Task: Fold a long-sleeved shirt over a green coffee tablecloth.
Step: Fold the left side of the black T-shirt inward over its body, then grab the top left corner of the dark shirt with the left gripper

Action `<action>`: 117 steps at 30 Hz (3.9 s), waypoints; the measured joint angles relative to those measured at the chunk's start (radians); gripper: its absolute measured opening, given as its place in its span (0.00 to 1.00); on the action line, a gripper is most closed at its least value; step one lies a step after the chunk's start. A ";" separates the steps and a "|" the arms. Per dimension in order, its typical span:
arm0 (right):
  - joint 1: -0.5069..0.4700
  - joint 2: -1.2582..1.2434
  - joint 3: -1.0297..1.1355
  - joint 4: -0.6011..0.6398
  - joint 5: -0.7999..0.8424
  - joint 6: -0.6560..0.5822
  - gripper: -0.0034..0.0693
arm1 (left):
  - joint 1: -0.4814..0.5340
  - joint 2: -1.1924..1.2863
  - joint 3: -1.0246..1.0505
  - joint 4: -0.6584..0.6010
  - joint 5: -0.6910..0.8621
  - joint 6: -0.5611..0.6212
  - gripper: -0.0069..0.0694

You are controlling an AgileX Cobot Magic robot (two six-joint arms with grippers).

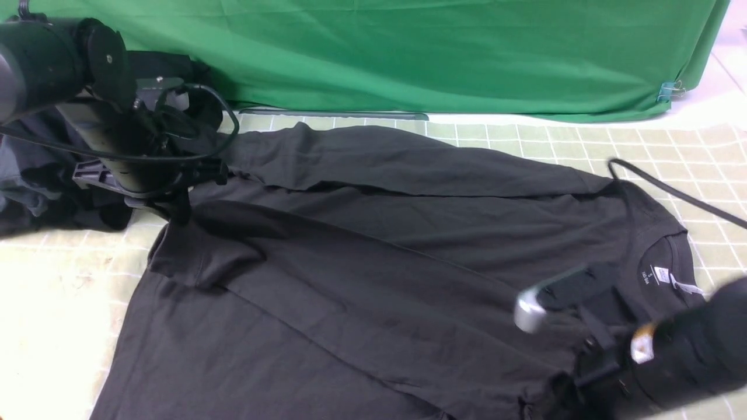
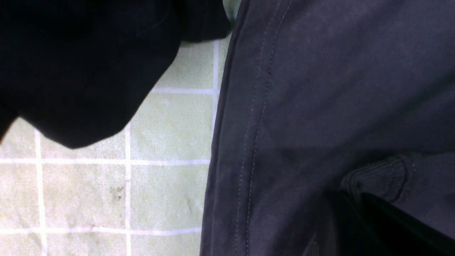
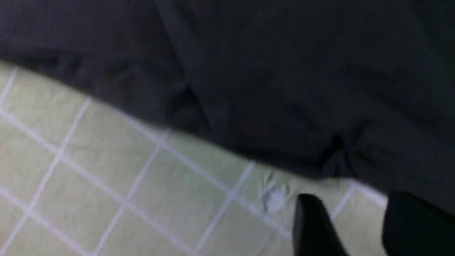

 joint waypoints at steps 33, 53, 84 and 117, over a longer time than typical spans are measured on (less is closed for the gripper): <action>0.000 -0.114 0.119 -0.009 0.130 -0.002 0.06 | 0.000 -0.060 0.000 -0.009 0.046 0.028 0.11; 0.091 -0.041 0.031 0.023 0.055 -0.101 0.63 | 0.000 -0.022 0.000 -0.006 -0.002 0.053 0.11; 0.098 -0.057 0.134 -0.128 0.103 -0.018 0.31 | 0.000 -0.005 0.000 -0.018 -0.001 0.065 0.11; 0.098 -0.360 -0.044 -0.129 0.189 0.064 0.55 | 0.001 0.371 -0.498 -0.220 0.030 -0.378 0.64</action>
